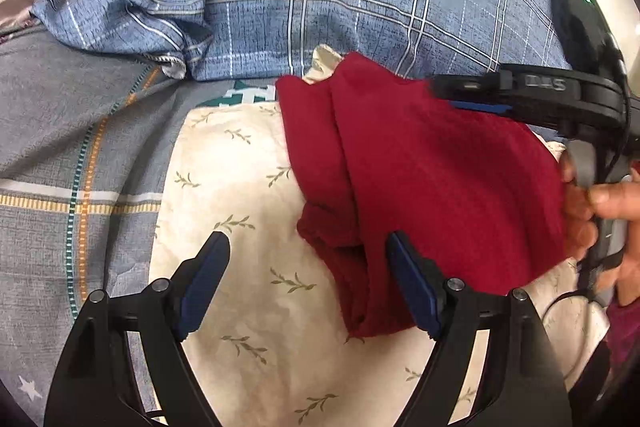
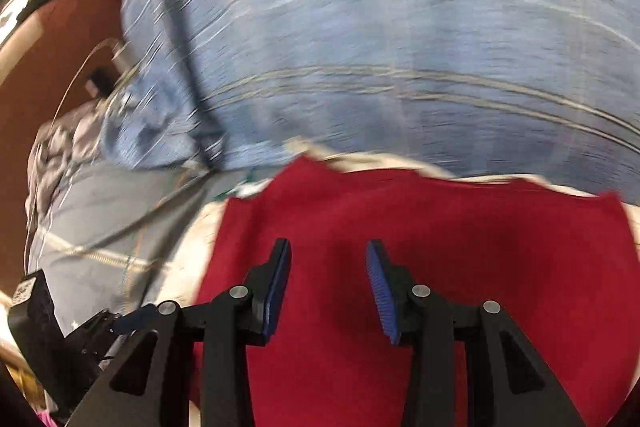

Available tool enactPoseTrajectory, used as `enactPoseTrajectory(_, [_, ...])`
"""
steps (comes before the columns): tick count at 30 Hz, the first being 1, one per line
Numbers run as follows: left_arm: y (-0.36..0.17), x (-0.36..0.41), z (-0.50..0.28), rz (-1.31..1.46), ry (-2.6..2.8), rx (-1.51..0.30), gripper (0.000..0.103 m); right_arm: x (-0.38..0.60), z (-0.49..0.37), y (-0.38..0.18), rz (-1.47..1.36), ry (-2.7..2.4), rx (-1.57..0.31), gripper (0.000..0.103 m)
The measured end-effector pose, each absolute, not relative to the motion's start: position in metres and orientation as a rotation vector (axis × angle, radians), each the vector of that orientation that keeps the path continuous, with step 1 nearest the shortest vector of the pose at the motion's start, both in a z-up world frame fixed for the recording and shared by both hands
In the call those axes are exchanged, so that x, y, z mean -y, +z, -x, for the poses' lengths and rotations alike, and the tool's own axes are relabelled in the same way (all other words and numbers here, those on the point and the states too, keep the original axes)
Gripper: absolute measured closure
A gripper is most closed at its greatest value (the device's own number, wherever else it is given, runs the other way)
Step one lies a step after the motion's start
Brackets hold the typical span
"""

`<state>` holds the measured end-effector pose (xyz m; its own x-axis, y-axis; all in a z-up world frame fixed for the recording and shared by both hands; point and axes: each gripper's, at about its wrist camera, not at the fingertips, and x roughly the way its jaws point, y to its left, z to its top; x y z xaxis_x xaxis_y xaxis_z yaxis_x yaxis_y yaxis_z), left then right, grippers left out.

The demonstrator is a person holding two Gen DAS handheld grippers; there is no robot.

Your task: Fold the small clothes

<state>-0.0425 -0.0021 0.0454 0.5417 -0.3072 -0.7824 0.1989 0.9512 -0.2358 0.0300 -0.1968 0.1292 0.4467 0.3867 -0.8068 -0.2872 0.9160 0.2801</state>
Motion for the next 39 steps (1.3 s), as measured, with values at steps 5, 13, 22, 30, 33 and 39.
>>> enactPoseTrajectory(5, [0.045,-0.001,0.042,0.147,-0.337,-0.98,0.022,0.148,-0.028,0.111,-0.042,0.478,-1.079,0.063])
enactPoseTrajectory(13, [0.05,0.005,0.048,0.171,-0.466,-1.015,0.022,0.144,-0.012,0.114,-0.016,0.531,-1.102,0.055])
enactPoseTrajectory(22, [0.043,0.023,0.049,0.095,-0.514,-1.035,0.071,0.161,-0.006,0.113,-0.077,0.515,-1.119,0.055])
enactPoseTrajectory(30, [0.044,0.016,0.054,0.133,-0.538,-1.038,0.096,0.161,-0.005,0.115,-0.082,0.504,-1.119,0.055])
enactPoseTrajectory(33, [0.044,0.013,0.056,0.14,-0.536,-1.043,0.097,0.155,-0.008,0.114,-0.077,0.508,-1.114,0.055])
enactPoseTrajectory(39, [0.045,0.013,0.056,0.126,-0.539,-1.042,0.097,0.15,-0.028,0.102,-0.079,0.471,-1.117,0.055])
